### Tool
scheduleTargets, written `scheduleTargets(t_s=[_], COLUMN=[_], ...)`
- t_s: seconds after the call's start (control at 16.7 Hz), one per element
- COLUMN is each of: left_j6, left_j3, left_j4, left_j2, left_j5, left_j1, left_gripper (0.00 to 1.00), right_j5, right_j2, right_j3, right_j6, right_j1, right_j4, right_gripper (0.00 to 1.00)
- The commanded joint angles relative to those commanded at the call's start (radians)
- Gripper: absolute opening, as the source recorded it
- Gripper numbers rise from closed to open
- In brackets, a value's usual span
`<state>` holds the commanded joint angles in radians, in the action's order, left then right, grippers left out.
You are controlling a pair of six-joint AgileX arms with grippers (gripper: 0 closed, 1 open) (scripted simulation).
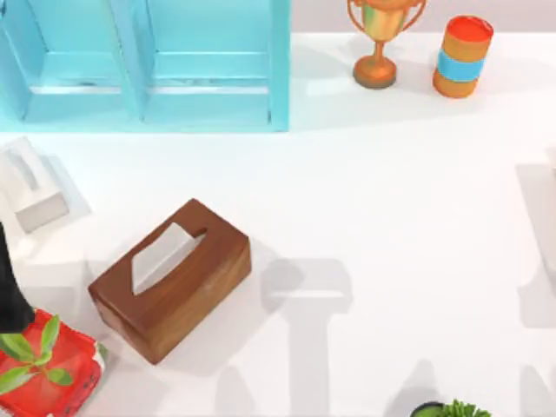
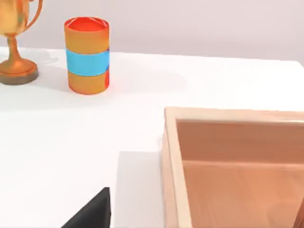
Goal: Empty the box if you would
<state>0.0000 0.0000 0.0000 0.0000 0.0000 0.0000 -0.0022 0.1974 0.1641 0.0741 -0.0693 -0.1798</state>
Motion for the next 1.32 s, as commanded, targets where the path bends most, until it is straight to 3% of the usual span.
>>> scheduleTargets(t_s=[0.84, 1.32], left_j6=[0.0, 0.0], left_j3=[0.0, 0.0], left_j4=[0.0, 0.0], left_j2=[0.0, 0.0], left_j5=[0.0, 0.0], left_j1=[0.0, 0.0], left_gripper=[1.0, 1.0], right_j5=[-0.002, -0.008], right_j2=[1.078, 1.415], right_j3=[0.883, 1.119], right_j6=[0.331, 0.432], right_j1=[-0.312, -0.416], right_j4=[-0.779, -1.064], right_gripper=[1.0, 1.0])
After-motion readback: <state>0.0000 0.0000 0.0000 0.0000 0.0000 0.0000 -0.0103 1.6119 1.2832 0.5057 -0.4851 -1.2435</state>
